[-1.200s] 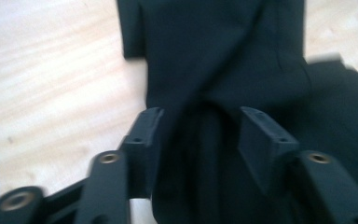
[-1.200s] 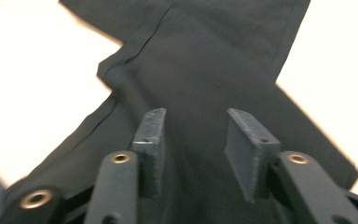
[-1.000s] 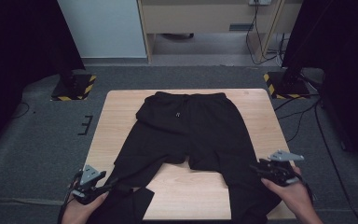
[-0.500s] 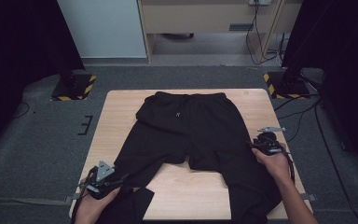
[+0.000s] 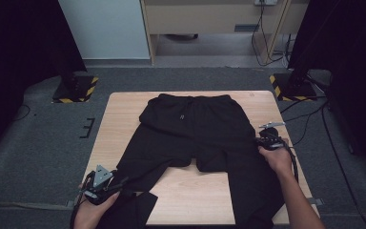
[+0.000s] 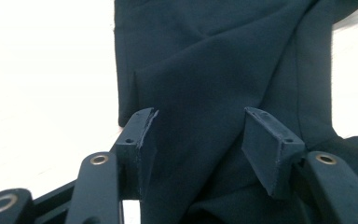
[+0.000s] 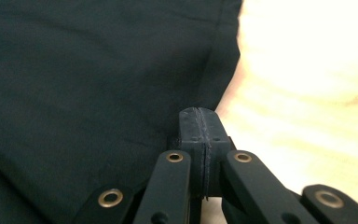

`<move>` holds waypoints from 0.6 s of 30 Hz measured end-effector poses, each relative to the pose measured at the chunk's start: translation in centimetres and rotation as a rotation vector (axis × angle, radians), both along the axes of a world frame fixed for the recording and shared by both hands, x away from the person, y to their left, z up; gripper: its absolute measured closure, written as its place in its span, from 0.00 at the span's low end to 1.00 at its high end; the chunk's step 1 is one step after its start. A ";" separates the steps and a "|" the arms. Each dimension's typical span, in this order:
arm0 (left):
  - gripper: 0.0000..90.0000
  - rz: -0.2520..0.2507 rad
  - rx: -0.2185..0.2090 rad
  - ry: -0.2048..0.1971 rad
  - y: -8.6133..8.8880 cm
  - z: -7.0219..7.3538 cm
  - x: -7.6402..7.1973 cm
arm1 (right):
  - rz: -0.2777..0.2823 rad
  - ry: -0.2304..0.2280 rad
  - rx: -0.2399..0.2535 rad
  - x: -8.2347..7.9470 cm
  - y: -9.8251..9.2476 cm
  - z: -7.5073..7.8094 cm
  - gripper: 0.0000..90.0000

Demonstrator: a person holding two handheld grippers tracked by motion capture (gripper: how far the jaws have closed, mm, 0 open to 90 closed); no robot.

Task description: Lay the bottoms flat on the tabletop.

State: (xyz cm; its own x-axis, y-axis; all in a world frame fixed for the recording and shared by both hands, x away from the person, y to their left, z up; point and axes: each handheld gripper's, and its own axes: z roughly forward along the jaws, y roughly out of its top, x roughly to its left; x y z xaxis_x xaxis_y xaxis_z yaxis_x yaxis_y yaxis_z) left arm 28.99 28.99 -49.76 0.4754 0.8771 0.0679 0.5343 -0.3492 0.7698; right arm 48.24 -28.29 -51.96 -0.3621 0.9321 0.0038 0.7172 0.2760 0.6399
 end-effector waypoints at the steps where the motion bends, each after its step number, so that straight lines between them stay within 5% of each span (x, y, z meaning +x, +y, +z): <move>1: 0.49 0.004 -0.005 0.001 0.0 0.0 0.0 | -0.008 -0.001 -0.001 0.5 0.0 0.0 1.00; 4: 0.49 0.009 -0.006 0.003 0.0 -0.2 0.1 | -0.034 -0.001 0.017 1.6 0.1 -0.1 0.98; 7: 0.49 0.011 -0.005 0.005 0.2 -0.4 0.1 | -0.041 -0.034 0.034 1.4 0.5 0.3 0.85; 16: 0.49 0.005 0.017 0.006 0.0 -0.6 0.0 | 0.019 -0.133 0.097 -3.2 1.8 2.9 0.49; 18: 0.49 0.012 0.016 0.006 0.1 -0.7 0.1 | 0.031 -0.145 0.103 -4.5 2.2 3.0 0.47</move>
State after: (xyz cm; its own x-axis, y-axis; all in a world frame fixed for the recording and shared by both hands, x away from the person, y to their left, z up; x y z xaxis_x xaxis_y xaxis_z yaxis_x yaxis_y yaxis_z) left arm 29.04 29.12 -50.48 0.4653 0.8816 0.0789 0.5430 -0.3547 0.7612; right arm 43.74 -26.12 -48.94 -0.3945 0.9178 0.0443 0.6074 0.2243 0.7620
